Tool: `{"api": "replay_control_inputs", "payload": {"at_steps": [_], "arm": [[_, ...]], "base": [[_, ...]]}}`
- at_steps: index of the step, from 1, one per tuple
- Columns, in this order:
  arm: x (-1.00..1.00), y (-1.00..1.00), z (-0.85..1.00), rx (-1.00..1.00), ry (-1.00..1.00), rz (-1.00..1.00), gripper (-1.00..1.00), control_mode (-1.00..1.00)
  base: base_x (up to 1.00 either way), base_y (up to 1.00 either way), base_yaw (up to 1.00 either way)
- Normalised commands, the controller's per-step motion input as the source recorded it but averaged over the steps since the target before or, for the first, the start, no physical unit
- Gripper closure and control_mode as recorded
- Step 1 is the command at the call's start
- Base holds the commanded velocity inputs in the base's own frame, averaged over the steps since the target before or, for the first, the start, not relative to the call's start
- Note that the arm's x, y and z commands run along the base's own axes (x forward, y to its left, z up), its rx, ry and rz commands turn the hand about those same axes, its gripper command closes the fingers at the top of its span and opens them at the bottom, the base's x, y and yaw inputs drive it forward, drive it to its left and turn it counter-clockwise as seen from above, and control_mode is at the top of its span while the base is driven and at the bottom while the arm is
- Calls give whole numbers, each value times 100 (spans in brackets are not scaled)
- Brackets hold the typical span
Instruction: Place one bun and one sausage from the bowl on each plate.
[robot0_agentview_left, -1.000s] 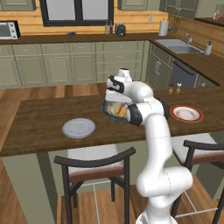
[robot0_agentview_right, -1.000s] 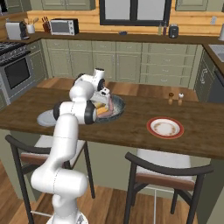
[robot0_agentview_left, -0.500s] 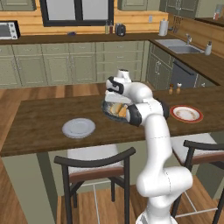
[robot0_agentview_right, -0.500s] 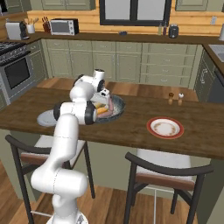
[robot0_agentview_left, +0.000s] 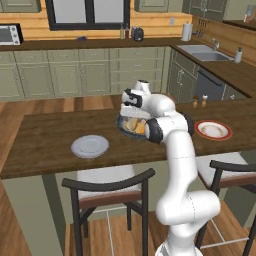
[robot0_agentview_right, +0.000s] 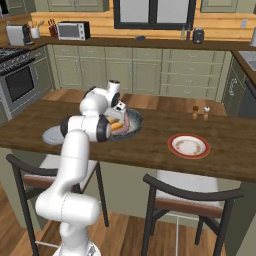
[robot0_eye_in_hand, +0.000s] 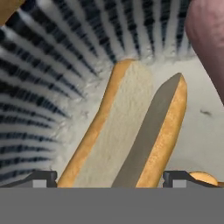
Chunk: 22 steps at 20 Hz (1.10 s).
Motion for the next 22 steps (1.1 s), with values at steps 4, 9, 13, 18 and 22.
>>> {"api": "replay_control_inputs", "payload": {"at_steps": [4,9,13,18,22], "arm": [[-34,0,-26,5,-17,-8,100,-100],[-3,20,20,1,-7,-3,100,-100],[-4,24,97,-2,0,0,100,-100],[-70,64,70,-9,0,3,100,-100],[-100,100,0,-22,-9,12,100,-100]], "base": [[0,0,0],[0,0,0],[0,0,0],[0,0,0],[0,0,0]]}}
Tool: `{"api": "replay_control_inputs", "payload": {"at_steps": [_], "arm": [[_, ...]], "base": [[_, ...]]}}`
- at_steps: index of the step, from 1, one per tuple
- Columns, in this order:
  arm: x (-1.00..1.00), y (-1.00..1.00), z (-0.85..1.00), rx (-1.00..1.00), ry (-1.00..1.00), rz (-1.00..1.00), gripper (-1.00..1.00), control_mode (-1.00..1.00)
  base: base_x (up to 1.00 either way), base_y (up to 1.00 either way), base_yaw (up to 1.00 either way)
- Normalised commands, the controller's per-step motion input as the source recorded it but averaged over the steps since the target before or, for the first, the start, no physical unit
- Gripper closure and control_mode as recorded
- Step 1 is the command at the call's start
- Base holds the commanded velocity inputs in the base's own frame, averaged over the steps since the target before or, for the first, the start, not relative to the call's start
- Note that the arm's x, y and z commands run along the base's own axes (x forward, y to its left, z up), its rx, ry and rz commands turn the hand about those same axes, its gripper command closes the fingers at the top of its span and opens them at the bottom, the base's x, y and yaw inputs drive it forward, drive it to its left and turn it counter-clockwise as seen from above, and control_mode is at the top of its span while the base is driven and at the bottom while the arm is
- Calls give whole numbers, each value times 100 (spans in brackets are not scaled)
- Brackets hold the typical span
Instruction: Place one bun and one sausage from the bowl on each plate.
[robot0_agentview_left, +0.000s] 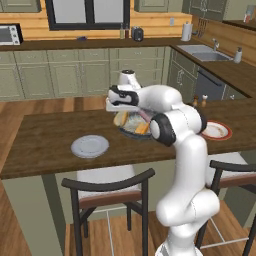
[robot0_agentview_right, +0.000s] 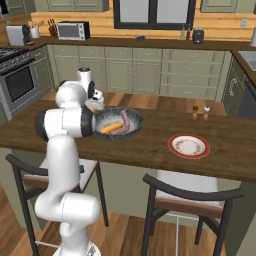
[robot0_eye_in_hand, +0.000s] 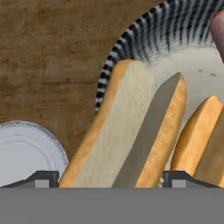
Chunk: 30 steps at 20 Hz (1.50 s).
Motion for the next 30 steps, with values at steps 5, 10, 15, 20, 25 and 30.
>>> {"api": "replay_control_inputs", "payload": {"at_steps": [5,10,15,20,25,30], "arm": [[-92,100,0,-19,-6,17,100,-100],[-11,100,0,0,0,8,100,-100],[10,67,-23,0,13,9,100,-100],[3,55,-31,0,28,6,100,-100],[4,23,-25,-8,12,0,100,-100],[5,11,-29,-3,-14,0,100,-100]], "base": [[0,0,0],[0,0,0],[0,0,0],[0,0,0],[0,0,0],[0,0,0]]}}
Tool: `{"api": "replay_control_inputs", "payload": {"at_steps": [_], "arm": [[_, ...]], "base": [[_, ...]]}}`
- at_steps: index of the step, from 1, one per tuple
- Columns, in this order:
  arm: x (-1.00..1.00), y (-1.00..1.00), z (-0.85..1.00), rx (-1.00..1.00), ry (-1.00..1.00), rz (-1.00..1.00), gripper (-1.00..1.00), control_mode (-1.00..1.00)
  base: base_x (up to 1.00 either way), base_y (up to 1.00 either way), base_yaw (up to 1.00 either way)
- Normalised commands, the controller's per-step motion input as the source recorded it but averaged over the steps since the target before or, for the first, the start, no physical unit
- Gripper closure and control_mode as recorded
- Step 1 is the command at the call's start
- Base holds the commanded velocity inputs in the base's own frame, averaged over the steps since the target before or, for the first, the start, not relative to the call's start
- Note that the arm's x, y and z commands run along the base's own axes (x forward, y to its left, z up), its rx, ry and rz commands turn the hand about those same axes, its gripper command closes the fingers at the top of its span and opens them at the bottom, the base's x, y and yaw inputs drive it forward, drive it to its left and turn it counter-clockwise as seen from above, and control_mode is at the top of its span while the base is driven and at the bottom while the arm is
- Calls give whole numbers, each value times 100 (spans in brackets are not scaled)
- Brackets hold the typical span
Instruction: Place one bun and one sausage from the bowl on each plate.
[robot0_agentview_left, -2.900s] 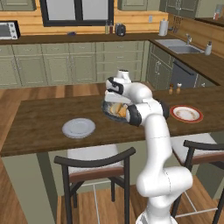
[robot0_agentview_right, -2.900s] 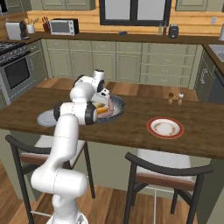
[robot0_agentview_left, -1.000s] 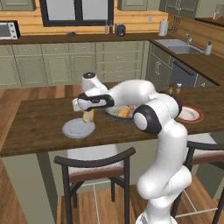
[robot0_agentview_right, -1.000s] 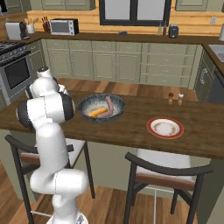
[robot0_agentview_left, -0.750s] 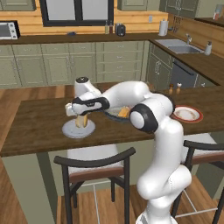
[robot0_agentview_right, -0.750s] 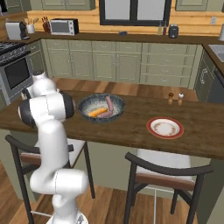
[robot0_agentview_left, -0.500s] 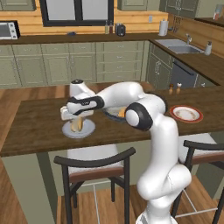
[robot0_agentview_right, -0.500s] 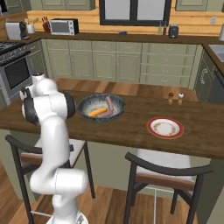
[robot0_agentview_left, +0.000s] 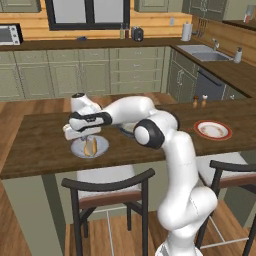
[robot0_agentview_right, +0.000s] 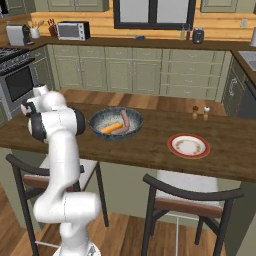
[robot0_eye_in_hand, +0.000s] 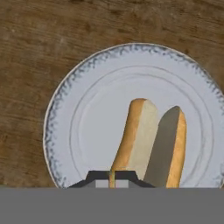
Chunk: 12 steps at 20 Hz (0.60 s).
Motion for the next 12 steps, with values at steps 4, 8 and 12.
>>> {"api": "replay_control_inputs", "payload": {"at_steps": [4,8,12], "arm": [[0,0,15,-2,-2,0,-100,-100],[-13,-36,56,-2,4,0,-100,-100],[-29,-100,6,5,0,0,-100,-100]], "base": [[0,0,0],[0,0,0],[0,0,0]]}}
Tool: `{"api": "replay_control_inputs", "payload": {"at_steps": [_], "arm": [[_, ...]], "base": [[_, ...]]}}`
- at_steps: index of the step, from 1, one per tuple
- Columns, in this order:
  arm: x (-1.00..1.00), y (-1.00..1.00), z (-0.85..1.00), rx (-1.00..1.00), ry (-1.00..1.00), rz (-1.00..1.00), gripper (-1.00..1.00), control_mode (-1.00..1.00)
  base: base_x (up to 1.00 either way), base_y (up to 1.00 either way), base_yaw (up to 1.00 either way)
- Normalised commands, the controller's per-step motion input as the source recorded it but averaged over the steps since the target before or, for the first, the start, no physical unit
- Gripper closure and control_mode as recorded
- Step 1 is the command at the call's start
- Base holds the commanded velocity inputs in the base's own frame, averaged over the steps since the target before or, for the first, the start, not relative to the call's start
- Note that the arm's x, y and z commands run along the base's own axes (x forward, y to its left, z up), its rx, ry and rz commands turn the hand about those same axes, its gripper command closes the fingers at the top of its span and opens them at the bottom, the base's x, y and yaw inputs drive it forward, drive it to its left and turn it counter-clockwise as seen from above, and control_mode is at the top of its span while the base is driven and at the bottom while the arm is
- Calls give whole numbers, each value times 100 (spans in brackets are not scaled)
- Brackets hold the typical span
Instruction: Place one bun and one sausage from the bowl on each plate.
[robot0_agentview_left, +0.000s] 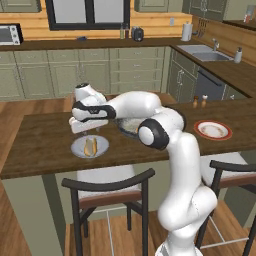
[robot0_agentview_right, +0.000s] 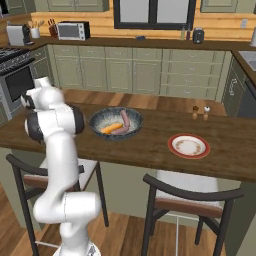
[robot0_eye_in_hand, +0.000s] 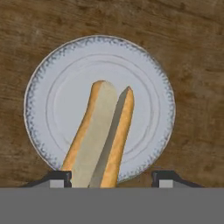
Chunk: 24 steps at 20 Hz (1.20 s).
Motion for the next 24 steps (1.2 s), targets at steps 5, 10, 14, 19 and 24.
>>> {"api": "replay_control_inputs", "payload": {"at_steps": [5,10,14,19,24], "arm": [[36,-100,44,9,0,0,-100,-100],[82,-100,43,7,0,0,-100,-100],[85,-100,14,10,0,0,-100,-100],[93,-100,-19,19,0,0,-100,-100],[85,-92,-59,-8,-4,0,-100,-100]], "base": [[0,0,0],[0,0,0],[0,0,0],[0,0,0],[0,0,0]]}}
